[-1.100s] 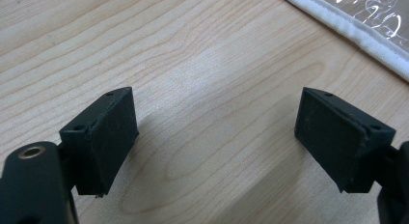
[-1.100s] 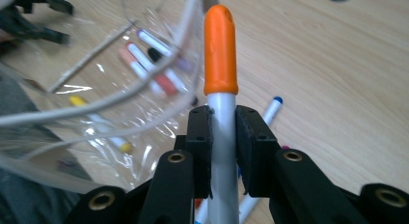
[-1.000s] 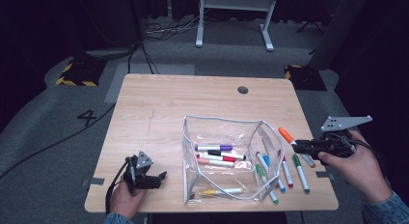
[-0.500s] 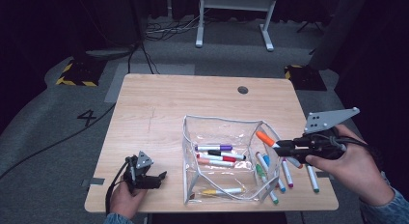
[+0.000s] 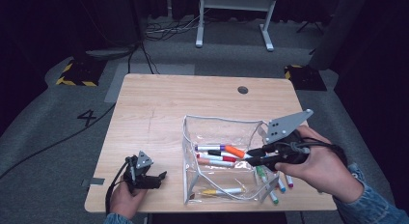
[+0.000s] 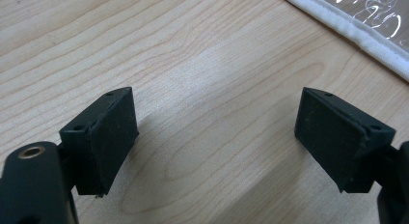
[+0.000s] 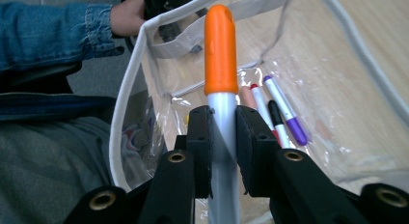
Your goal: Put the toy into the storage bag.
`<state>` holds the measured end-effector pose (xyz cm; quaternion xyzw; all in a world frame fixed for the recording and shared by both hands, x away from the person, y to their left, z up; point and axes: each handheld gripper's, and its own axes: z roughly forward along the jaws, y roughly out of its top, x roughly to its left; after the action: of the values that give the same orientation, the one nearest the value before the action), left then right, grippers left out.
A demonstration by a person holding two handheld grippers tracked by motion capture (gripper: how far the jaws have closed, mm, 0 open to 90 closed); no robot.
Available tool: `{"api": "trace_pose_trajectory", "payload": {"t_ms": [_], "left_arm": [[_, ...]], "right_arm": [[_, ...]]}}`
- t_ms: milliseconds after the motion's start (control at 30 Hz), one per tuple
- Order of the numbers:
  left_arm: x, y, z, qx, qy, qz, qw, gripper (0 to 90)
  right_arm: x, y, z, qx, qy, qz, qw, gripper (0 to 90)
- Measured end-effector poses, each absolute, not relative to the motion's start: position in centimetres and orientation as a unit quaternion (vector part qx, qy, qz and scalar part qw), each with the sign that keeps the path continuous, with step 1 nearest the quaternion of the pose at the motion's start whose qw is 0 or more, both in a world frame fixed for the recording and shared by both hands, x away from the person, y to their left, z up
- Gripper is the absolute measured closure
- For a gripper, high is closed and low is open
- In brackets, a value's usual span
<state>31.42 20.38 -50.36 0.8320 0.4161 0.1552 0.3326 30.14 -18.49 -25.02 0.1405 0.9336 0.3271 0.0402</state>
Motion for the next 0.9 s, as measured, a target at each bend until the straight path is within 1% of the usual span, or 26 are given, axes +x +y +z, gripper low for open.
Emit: {"api": "trace_pose_trajectory", "payload": {"t_ms": [267, 433, 900], "left_arm": [[31.4, 20.3, -50.4, 0.83, 0.419, 0.153, 0.335, 15.2], [31.4, 20.4, -50.4, 0.832, 0.416, 0.153, 0.333, 15.2], [31.4, 20.4, -50.4, 0.832, 0.416, 0.153, 0.333, 15.2]], "right_arm": [[30.7, -15.1, -27.0, 0.112, 0.951, 0.287, 0.017, 77.1], [31.3, -13.4, -28.3, 0.096, 0.963, 0.252, 0.011, 77.1], [32.4, -10.5, -32.3, 0.087, 0.982, 0.168, -0.013, 77.0]]}}
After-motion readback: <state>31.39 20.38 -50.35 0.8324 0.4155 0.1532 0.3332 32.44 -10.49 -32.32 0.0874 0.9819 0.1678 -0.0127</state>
